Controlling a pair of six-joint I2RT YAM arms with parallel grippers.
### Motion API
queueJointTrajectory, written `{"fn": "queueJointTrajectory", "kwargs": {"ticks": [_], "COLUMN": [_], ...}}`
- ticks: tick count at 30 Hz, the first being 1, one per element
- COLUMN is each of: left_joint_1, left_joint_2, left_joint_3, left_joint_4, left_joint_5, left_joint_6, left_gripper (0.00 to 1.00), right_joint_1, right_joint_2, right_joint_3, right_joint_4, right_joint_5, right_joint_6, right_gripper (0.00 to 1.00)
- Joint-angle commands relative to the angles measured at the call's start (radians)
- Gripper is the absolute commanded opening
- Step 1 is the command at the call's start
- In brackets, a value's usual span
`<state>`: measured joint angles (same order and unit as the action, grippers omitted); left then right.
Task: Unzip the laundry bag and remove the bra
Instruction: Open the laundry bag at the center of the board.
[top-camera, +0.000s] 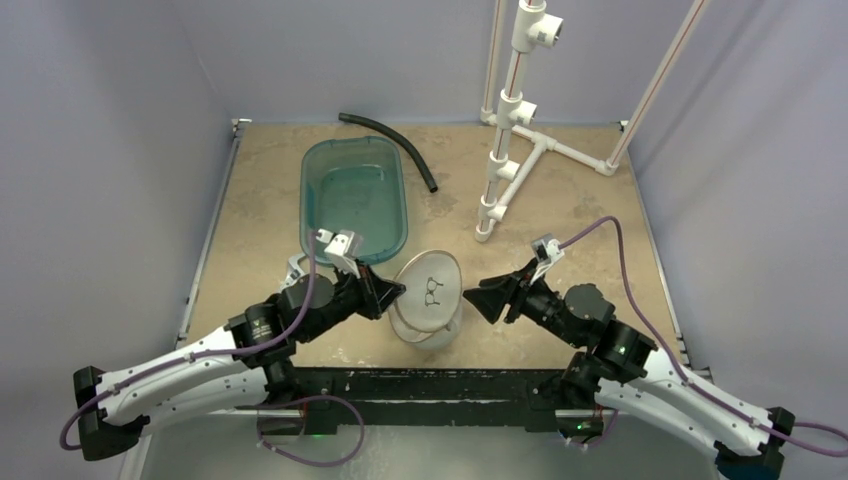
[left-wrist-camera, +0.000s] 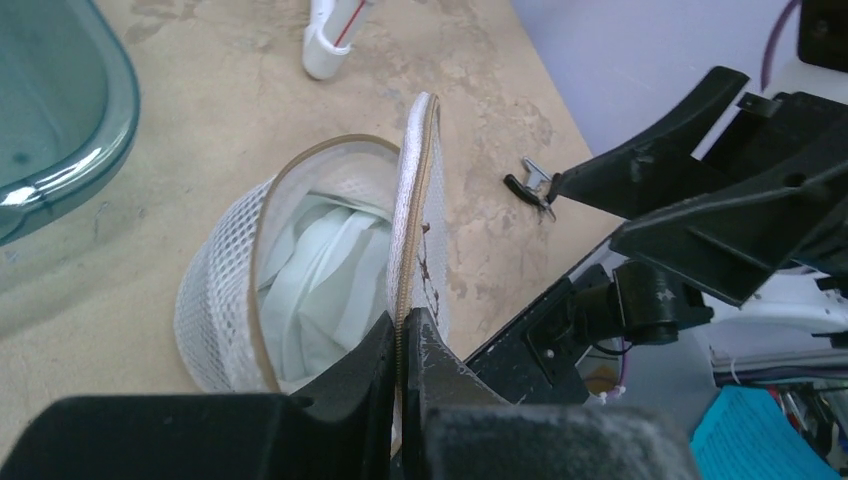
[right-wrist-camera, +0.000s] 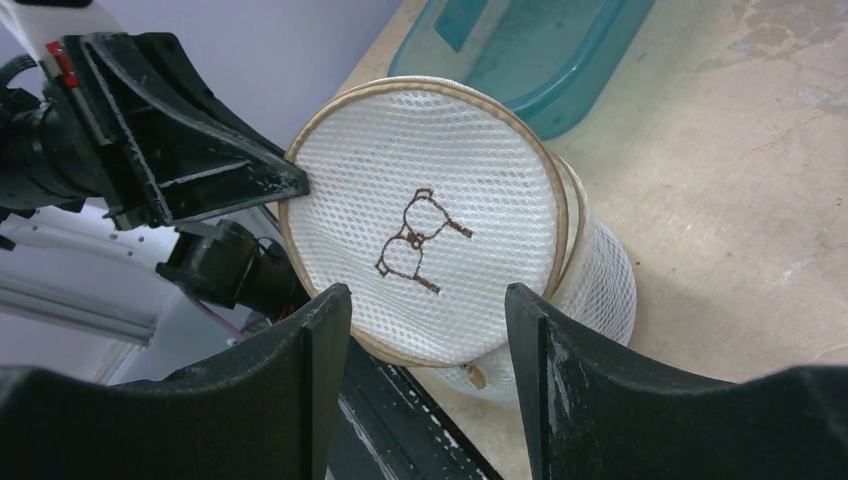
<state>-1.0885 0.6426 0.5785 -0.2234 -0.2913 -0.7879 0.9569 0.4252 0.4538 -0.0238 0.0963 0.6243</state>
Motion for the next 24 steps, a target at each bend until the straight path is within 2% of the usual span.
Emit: {"fn": "queueJointTrajectory", "kwargs": {"ticks": [1,7,13,20,24], "left_joint_1": [0.003,-0.016,-0.186,-0.246,-0.316], "left_joint_2": [0.046,0.160,0.253,0.350,0.404], "left_joint_3": [0.074,0.113,0.180,0.248,0.288], "left_joint_4": [0.078,0.108,0.123,0.139,0.117], "left_joint_5": [0.123,0.248,0.144,0.151,0.146], "left_joint_6": [0.159,0.272,0.418,0.499,0.529], "left_gripper": [0.00,0.00,0.00,0.03,0.04], "right_joint_1": [-0.003,-0.002,-0.002,-0.002,-0.001], "right_joint_2": [-0.008,-0.038,-0.019,-0.013,-0.041], "right_joint_3": [0.063,0.153,0.287,0.315,0.303], "right_joint_4": [-0.020,-0.073,-0.139,-0.170,-0.186], "right_joint_5": [0.038,0.081,0.118,0.134,0.164], "right_joint_6": [-0.025,-0.016,-0.021,-0.030,-0.026], "right_gripper": [0.61,0.63,0.65,0.65,0.65]}}
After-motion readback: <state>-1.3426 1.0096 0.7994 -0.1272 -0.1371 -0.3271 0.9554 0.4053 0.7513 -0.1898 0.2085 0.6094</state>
